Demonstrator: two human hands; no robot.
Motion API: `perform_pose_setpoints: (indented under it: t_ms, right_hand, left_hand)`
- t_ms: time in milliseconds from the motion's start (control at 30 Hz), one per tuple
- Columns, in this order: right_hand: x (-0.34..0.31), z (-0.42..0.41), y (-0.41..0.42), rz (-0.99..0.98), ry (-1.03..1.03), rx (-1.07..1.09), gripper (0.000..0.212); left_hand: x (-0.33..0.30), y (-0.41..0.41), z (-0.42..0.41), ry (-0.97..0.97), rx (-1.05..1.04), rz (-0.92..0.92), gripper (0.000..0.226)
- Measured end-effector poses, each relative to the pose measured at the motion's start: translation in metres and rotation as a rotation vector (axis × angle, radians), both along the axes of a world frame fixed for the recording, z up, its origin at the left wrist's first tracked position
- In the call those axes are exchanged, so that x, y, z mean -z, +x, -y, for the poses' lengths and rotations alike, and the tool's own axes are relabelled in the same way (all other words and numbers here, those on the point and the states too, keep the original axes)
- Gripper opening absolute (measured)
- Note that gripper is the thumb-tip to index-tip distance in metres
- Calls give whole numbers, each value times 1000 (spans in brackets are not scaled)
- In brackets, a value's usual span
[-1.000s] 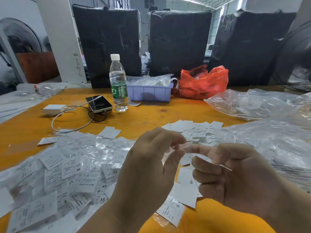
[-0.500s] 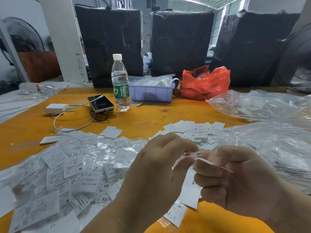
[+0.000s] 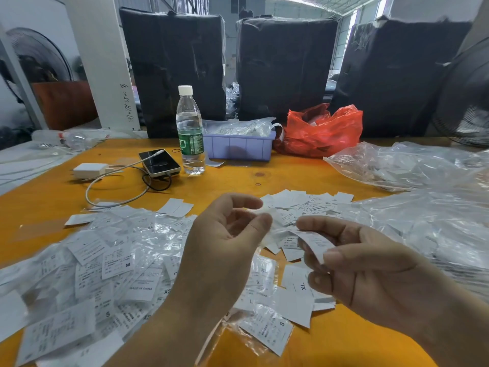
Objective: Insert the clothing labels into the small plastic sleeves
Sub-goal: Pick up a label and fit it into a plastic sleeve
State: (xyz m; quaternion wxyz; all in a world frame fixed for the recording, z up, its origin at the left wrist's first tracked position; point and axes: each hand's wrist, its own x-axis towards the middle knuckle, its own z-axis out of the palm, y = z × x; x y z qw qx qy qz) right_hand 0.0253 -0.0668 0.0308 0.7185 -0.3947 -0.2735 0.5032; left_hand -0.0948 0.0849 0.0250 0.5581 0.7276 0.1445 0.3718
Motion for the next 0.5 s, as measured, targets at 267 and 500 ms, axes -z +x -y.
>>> perform_pose_setpoints:
  t_ms: [267,500]
  right_hand:
    - [-7,0,-6,238,-3,128,52]
    - [-2,-3,-10,714,-282,526,34]
  left_hand:
    - [2,1,1,0,38,10,7]
    - [4,2,4,37,58,6,3]
